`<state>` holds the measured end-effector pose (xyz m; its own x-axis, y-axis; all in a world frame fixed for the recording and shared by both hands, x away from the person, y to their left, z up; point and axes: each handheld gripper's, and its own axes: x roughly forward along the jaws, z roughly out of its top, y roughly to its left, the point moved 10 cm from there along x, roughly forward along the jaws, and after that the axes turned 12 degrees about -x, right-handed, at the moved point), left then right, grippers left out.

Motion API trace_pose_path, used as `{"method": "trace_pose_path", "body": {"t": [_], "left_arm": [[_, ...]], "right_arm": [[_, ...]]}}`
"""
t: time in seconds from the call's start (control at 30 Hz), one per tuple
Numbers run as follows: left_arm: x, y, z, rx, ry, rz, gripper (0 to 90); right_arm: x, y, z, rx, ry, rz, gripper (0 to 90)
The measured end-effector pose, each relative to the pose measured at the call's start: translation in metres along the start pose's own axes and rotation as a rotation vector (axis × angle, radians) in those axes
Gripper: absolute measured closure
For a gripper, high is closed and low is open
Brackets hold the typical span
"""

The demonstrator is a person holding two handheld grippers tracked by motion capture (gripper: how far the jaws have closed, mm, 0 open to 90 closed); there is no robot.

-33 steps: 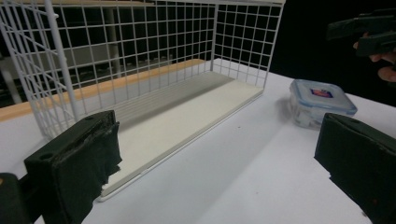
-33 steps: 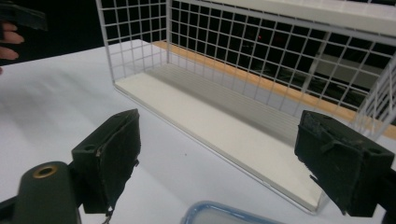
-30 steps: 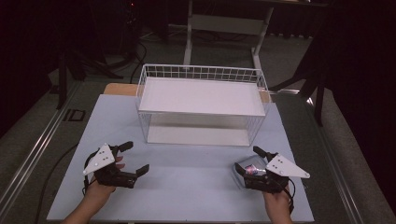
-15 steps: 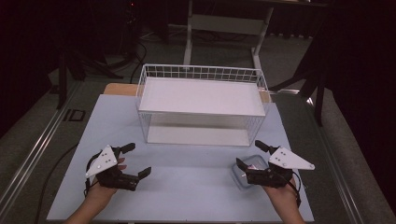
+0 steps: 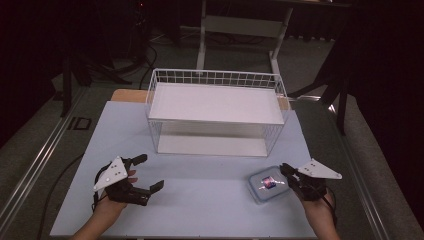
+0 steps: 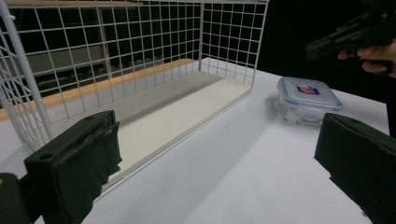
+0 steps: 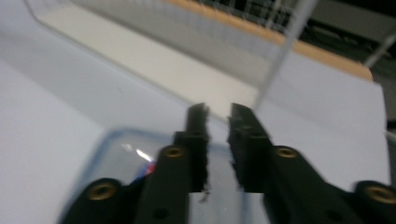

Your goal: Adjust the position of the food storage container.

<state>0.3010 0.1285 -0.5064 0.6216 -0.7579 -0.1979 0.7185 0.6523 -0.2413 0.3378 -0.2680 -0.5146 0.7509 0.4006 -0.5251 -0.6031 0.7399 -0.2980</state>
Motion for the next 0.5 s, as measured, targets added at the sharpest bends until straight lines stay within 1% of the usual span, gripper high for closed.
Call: {"method": "trace_pose_path", "body": {"t": [0.03,0.07,0.1,0.13,0.17,0.2,0.23,0.27,0.3,0.4,0.47,0.5], "left_arm": [[0.001,0.000,0.000,0.000,-0.001,0.000,1.0],[0.001,-0.001,0.000,-0.001,-0.001,-0.001,1.0],[0.001,-0.001,0.000,0.000,0.000,-0.003,1.0],[0.001,-0.001,0.000,0.000,0.000,-0.003,1.0],[0.001,-0.001,0.000,0.001,0.001,-0.002,1.0],[0.001,-0.001,0.000,0.007,0.001,-0.002,1.0],[0.000,-0.002,0.000,0.010,-0.002,0.001,1.0],[0.000,-0.002,0.000,0.010,-0.002,0.001,1.0],[0.000,-0.002,0.001,0.014,-0.007,0.004,1.0],[-0.002,-0.004,0.005,0.023,-0.027,-0.002,1.0],[-0.002,-0.005,0.006,0.019,-0.035,-0.002,1.0],[-0.002,-0.005,0.006,0.019,-0.035,-0.002,1.0]], "right_arm": [[0.000,-0.003,-0.006,0.005,0.016,-0.009,89.0],[0.001,-0.006,-0.012,0.011,0.030,-0.011,89.8],[0.002,-0.009,-0.018,0.025,0.043,-0.016,89.9],[0.002,-0.009,-0.018,0.025,0.043,-0.016,89.9],[0.002,-0.013,-0.024,0.033,0.055,-0.022,90.0],[0.003,-0.018,-0.036,0.048,0.082,-0.028,90.0],[0.003,-0.019,-0.041,0.057,0.093,-0.028,90.0],[0.003,-0.019,-0.041,0.057,0.093,-0.028,90.0],[0.004,-0.022,-0.053,0.062,0.120,-0.032,90.0],[0.006,-0.022,-0.071,0.075,0.171,-0.026,90.0],[0.008,-0.019,-0.080,0.081,0.191,-0.015,90.0],[0.008,-0.019,-0.080,0.081,0.191,-0.015,90.0]]}}
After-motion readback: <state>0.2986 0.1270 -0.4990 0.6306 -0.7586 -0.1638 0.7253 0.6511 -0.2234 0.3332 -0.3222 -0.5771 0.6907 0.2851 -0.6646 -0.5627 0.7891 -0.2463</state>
